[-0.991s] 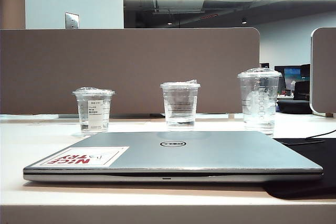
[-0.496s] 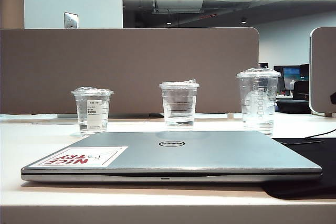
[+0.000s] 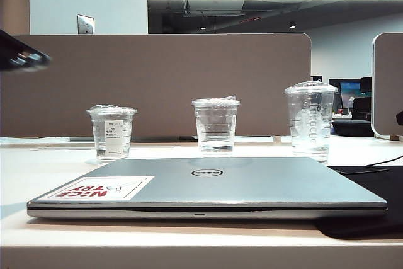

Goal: Pick up the coffee cup on the middle and place it on the left side of the laptop.

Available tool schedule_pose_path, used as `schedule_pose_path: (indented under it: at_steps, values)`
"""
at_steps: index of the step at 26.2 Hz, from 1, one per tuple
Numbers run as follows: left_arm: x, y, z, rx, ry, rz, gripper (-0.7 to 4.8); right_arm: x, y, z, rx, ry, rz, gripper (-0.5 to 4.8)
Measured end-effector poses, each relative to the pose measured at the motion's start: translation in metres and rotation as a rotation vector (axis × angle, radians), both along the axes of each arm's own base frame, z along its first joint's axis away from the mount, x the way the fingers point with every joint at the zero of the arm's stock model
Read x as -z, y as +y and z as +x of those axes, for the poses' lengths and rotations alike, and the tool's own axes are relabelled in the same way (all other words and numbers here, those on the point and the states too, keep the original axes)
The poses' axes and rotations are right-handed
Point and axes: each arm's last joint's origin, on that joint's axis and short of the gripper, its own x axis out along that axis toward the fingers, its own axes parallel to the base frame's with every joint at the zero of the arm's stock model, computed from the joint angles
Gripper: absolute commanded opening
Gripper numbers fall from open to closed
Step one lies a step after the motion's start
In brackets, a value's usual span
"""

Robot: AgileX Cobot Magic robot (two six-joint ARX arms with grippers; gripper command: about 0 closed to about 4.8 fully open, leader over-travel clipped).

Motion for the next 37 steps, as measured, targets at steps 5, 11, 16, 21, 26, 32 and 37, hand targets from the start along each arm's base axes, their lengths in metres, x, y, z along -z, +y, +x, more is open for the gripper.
schedule_pose_path:
  at_steps: [5,11,16,21,26,32,37]
  values:
    - [0.004,-0.029,0.085,0.069,0.070,0.058,1.97,0.000,0.000,0.000,0.000,0.000,0.000,-0.05]
    - [0.020,-0.057,0.157,0.261,0.118,0.047,4.55,0.000,0.000,0.000,0.000,-0.001,0.001,-0.05]
    - [0.037,-0.080,0.208,0.305,0.147,0.013,4.79,0.000,0.000,0.000,0.000,-0.001,0.001,-0.05]
    - [0.037,-0.110,0.232,0.322,0.103,0.043,4.79,0.000,0.000,0.000,0.001,-0.001,0.000,-0.05]
    - [0.042,-0.134,0.246,0.275,0.157,0.095,4.79,0.000,0.000,0.000,0.001,-0.001,0.000,-0.05]
    - [0.056,-0.153,0.265,0.227,0.173,0.121,4.79,0.000,0.000,0.000,0.000,0.002,-0.001,-0.05]
    - [0.059,-0.157,0.278,0.212,0.164,0.119,4.79,0.000,0.000,0.000,0.000,0.002,-0.001,-0.05]
